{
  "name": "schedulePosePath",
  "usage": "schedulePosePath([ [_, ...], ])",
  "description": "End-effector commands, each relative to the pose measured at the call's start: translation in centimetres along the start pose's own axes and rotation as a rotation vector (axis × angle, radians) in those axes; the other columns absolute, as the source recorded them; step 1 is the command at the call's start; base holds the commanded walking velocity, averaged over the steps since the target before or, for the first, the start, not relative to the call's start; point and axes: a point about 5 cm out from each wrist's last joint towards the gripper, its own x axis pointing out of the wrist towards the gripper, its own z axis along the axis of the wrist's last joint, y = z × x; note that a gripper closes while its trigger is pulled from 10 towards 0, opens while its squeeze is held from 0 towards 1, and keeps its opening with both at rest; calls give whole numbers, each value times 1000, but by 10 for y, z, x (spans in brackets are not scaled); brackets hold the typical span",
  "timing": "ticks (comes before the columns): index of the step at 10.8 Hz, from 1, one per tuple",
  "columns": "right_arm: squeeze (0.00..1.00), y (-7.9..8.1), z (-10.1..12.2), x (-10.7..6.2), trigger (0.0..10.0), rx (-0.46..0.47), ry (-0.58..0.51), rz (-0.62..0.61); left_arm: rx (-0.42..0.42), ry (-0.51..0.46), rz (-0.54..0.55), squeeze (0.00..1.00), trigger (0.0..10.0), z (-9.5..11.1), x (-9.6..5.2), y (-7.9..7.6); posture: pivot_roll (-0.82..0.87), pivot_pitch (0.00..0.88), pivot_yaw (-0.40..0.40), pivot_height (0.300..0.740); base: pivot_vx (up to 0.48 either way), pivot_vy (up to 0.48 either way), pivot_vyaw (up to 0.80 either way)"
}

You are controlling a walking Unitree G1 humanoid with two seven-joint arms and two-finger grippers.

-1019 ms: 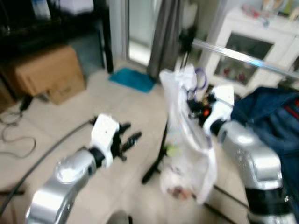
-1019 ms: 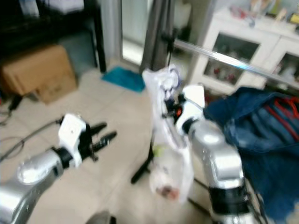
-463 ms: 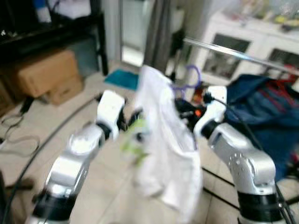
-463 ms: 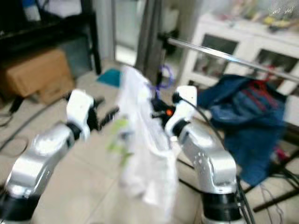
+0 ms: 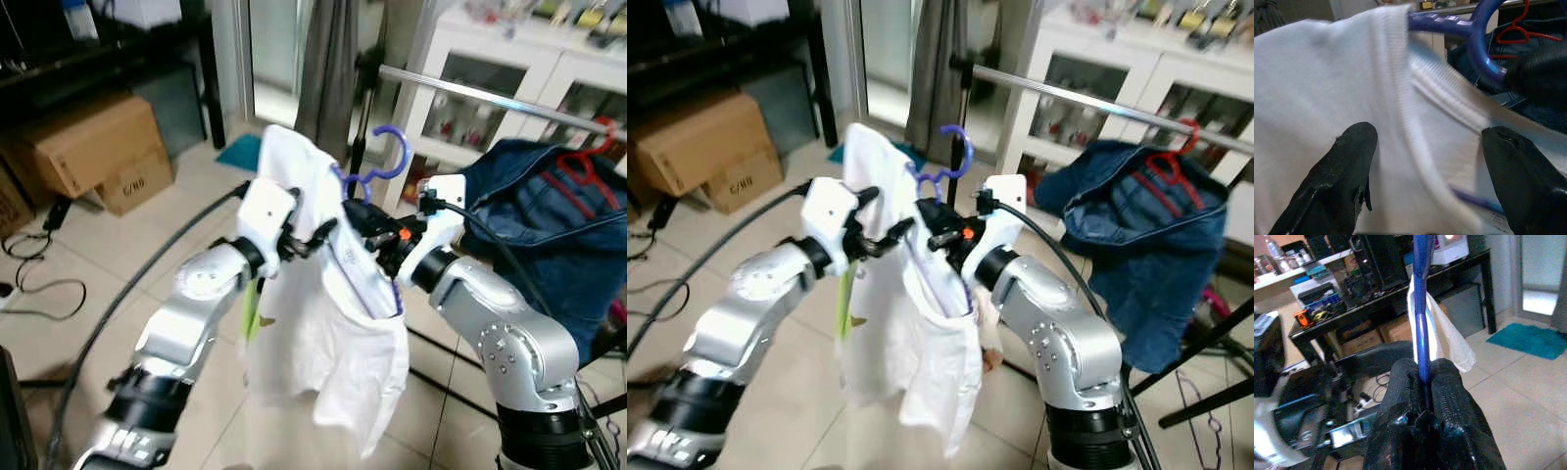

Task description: Hang hanger

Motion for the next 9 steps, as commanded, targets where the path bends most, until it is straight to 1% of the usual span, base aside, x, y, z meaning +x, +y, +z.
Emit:
schedulePosePath([
  [1,0,6,7,-1,0,-6,-26,33,32,-13,-2,0,10000,4,4,1,66,0,-50,740,0,0,0],
  [2,0,8,7,-1,0,3,-33,47,62,-20,70,0,10000,5,6,10,66,0,-48,740,0,0,0],
  [3,0,9,7,-2,0,10,-34,46,85,-34,99,0,8078,7,6,13,67,0,-48,740,0,0,0],
  [4,0,7,7,-2,0,25,-41,34,89,-61,121,0,0,9,7,15,68,0,-48,740,0,0,0],
  [6,0,3,7,-1,0,40,-45,13,104,-83,146,0,0,10,6,15,68,0,-48,740,0,0,0],
  [9,0,6,9,-1,0,61,-56,44,89,-65,177,0,0,4,6,22,71,0,-52,740,0,0,0],
])
